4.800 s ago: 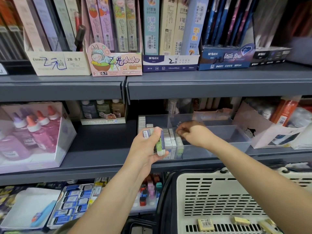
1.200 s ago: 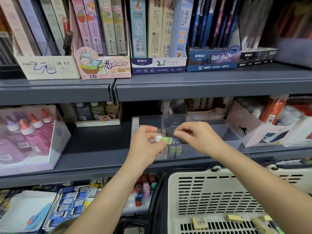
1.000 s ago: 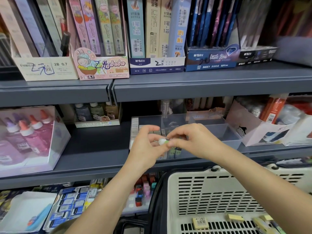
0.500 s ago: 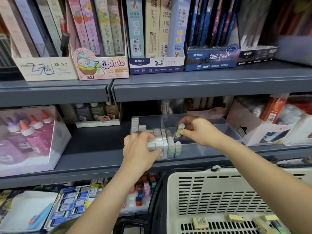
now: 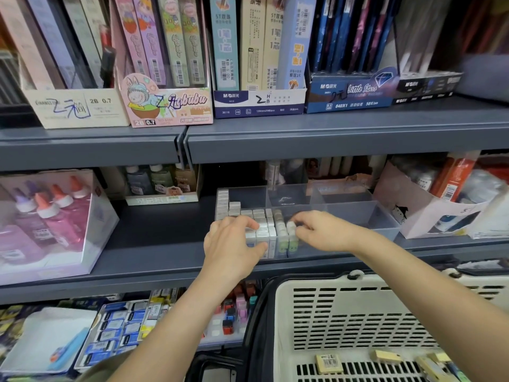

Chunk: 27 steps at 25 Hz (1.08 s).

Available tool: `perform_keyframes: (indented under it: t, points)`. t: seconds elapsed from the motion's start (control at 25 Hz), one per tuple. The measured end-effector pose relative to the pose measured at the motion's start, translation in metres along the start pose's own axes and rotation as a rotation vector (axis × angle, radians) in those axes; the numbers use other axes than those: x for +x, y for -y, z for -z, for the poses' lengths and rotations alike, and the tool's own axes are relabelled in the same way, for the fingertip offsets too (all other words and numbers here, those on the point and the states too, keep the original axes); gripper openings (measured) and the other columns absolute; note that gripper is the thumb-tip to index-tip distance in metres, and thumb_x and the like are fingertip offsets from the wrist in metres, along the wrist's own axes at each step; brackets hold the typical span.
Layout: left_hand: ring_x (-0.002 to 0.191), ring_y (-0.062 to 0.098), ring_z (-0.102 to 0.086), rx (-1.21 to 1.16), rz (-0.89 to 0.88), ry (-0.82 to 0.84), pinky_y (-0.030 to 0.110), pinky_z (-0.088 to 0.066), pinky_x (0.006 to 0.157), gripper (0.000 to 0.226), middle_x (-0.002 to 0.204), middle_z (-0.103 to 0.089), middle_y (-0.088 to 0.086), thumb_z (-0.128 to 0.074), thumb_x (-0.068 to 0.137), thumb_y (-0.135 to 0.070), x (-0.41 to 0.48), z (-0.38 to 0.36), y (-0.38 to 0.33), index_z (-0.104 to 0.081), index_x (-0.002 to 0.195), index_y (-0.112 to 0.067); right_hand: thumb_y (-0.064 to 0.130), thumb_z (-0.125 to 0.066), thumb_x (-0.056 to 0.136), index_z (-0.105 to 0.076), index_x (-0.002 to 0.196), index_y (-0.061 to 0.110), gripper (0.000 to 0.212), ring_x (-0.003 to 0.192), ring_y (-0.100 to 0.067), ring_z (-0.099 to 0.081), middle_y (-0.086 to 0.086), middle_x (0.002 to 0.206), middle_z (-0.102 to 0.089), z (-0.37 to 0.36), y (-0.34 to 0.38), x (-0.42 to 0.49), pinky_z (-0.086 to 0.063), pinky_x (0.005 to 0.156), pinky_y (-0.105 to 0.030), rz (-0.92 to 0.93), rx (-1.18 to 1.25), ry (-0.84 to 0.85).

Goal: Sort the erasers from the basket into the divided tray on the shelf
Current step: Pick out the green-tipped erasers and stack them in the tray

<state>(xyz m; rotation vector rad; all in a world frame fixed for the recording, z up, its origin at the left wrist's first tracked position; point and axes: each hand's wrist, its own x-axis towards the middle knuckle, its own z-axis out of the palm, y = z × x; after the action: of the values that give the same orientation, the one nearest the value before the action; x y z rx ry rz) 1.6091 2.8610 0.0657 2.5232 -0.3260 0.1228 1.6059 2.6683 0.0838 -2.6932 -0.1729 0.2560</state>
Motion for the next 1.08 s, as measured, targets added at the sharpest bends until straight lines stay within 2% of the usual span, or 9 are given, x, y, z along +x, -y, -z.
perform_keyframes:
  t: [0.08,0.24,0.32,0.4,0.52,0.6,0.76,0.92,1.08]
  points:
    - [0.124,0.018,-0.033,0.029,-0.025,-0.011,0.034,-0.028,0.102,0.035,0.128,-0.049,-0.006,-0.063,0.082,-0.042,-0.001,-0.003,0.000,-0.052,0.114,-0.033,0.027,-0.037,0.095,-0.057,0.117,0.013,0.032,0.104,-0.022,-0.055,-0.005,0.113,-0.062,0.001,0.002,0.002,-0.044,0.090,-0.035,-0.016,-0.031,0.063]
    - [0.123,0.010,-0.032,-0.082,-0.139,-0.052,0.022,-0.024,0.097,0.031,0.126,-0.045,-0.011,-0.061,0.084,-0.036,-0.010,-0.009,-0.006,-0.052,0.113,-0.031,0.043,-0.055,0.084,-0.055,0.093,0.024,0.021,0.089,-0.019,-0.057,0.005,0.091,-0.061,0.002,0.002,-0.001,-0.045,0.072,-0.030,-0.004,-0.077,0.130]
    - [0.117,0.001,-0.032,-0.172,-0.256,-0.054,0.010,-0.022,0.092,0.024,0.118,-0.044,-0.017,-0.060,0.085,-0.033,-0.022,-0.012,-0.010,-0.052,0.107,-0.033,0.045,-0.061,0.081,-0.052,0.121,0.022,0.047,0.110,-0.019,-0.056,0.002,0.118,-0.061,0.005,0.000,-0.009,-0.046,0.091,-0.034,0.024,-0.096,0.087]
    - [0.109,-0.008,-0.033,-0.224,-0.333,-0.017,0.001,-0.023,0.088,0.017,0.108,-0.043,-0.025,-0.056,0.085,-0.037,-0.039,-0.016,-0.012,-0.050,0.101,-0.039,0.045,-0.061,0.082,-0.034,0.141,0.023,0.069,0.125,-0.013,-0.047,0.004,0.137,-0.051,0.009,-0.006,-0.028,-0.038,0.105,-0.031,0.063,-0.085,-0.053]
    - [0.109,-0.011,-0.033,-0.171,-0.350,0.061,0.008,-0.027,0.094,0.031,0.112,-0.044,-0.028,-0.052,0.084,-0.041,-0.063,-0.029,-0.007,-0.051,0.115,-0.038,0.050,-0.054,0.083,-0.042,0.134,0.034,0.055,0.111,0.006,-0.050,0.021,0.119,-0.058,0.011,-0.018,-0.077,-0.034,0.093,-0.008,0.208,0.026,-0.308]
    - [0.122,0.000,-0.035,-0.112,-0.273,0.140,0.017,-0.028,0.102,0.048,0.129,-0.045,-0.017,-0.055,0.087,-0.032,-0.069,-0.040,-0.002,-0.043,0.133,-0.033,0.056,-0.047,0.081,-0.050,0.121,0.042,0.042,0.096,0.008,-0.056,0.025,0.096,-0.062,0.004,-0.031,-0.115,-0.038,0.080,-0.003,0.234,0.146,-0.311]
    - [0.120,0.012,-0.049,-0.200,-0.080,0.225,0.018,-0.035,0.097,0.050,0.133,-0.053,-0.005,-0.056,0.088,-0.014,-0.069,-0.045,0.005,-0.046,0.134,-0.030,0.043,-0.054,0.087,-0.061,0.106,0.037,0.021,0.088,0.008,-0.058,0.020,0.090,-0.066,-0.031,-0.075,-0.155,-0.040,0.072,-0.003,0.122,0.097,-0.076]
    - [0.118,0.012,-0.051,-0.162,-0.066,0.218,0.020,-0.036,0.096,0.049,0.131,-0.055,-0.002,-0.057,0.087,-0.012,-0.068,-0.038,0.016,-0.049,0.132,-0.028,0.039,-0.054,0.091,-0.064,0.108,0.026,0.024,0.082,0.005,-0.055,0.019,0.095,-0.060,-0.068,-0.106,-0.155,-0.041,0.072,-0.007,0.064,-0.052,0.264]
    - [0.117,0.015,-0.052,-0.136,-0.029,0.199,0.024,-0.038,0.096,0.047,0.129,-0.057,0.000,-0.059,0.086,-0.012,-0.068,-0.030,0.026,-0.050,0.131,-0.024,0.038,-0.054,0.091,-0.061,0.114,0.020,0.030,0.092,-0.009,-0.057,0.006,0.110,-0.063,-0.114,-0.100,-0.148,-0.042,0.074,-0.019,0.118,-0.135,0.436]
